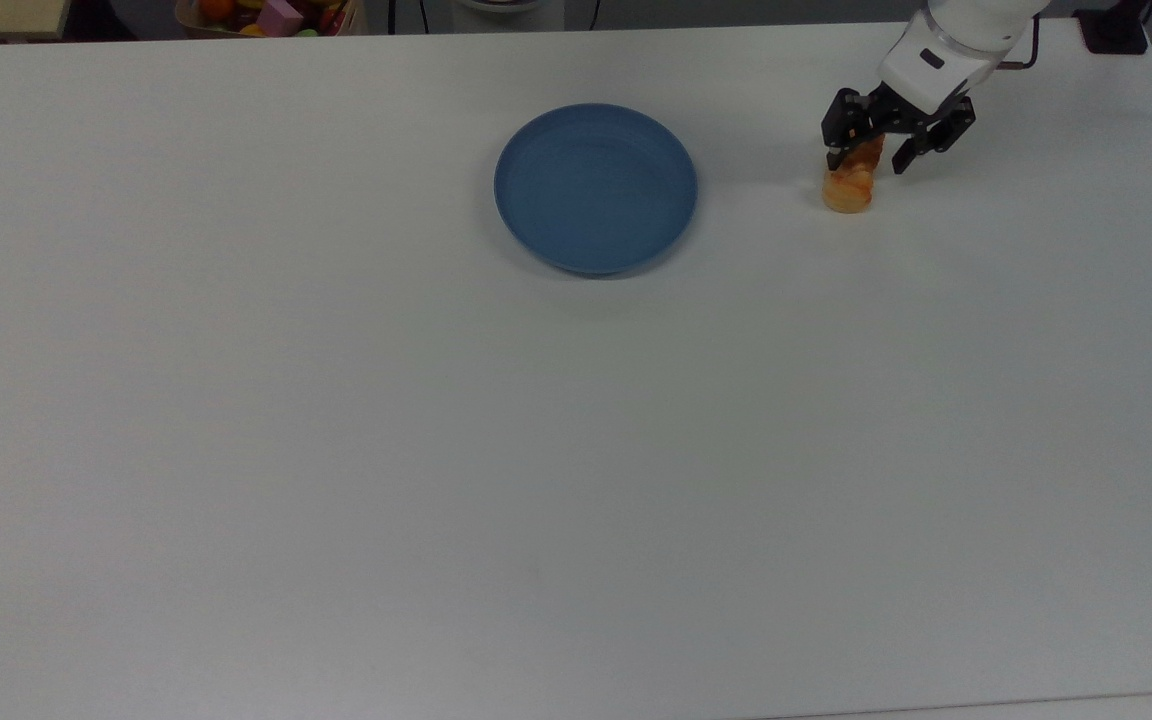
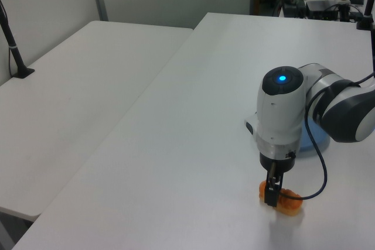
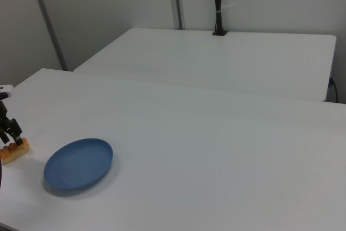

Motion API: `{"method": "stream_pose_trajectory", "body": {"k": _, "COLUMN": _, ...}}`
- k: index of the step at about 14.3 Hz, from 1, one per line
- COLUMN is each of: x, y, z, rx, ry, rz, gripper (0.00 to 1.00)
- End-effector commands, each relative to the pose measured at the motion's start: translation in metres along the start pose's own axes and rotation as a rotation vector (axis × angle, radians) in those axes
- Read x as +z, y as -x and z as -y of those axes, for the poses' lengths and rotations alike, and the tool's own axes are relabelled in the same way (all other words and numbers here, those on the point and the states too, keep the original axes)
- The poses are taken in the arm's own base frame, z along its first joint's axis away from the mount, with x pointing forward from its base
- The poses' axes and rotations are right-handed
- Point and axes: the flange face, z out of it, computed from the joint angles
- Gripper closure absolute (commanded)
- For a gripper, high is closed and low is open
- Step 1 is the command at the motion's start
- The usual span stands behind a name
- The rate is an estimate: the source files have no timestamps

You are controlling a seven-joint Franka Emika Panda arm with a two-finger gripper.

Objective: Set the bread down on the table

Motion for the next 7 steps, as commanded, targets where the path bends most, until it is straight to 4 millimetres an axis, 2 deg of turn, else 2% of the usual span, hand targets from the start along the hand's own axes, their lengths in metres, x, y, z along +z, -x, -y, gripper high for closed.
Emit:
{"method": "stream_pose_trajectory", "body": {"k": 1, "x": -0.011, "y": -0.007, "z": -0.003, "rx": 0.029, "ry": -0.004, "rz": -0.032, "gripper": 0.0}}
{"method": "stream_pose_trajectory", "body": {"k": 3, "x": -0.038, "y": -0.019, "z": -0.025, "rx": 0.07, "ry": -0.027, "rz": -0.063, "gripper": 0.0}}
{"method": "stream_pose_trajectory", "body": {"k": 5, "x": -0.072, "y": -0.022, "z": -0.042, "rx": 0.086, "ry": -0.051, "rz": -0.1, "gripper": 0.0}}
{"method": "stream_pose_trajectory", "body": {"k": 6, "x": -0.097, "y": -0.027, "z": -0.063, "rx": 0.097, "ry": -0.064, "rz": -0.124, "gripper": 0.0}}
{"method": "stream_pose_trajectory", "body": {"k": 7, "x": -0.111, "y": -0.032, "z": -0.082, "rx": 0.118, "ry": -0.065, "rz": -0.129, "gripper": 0.0}}
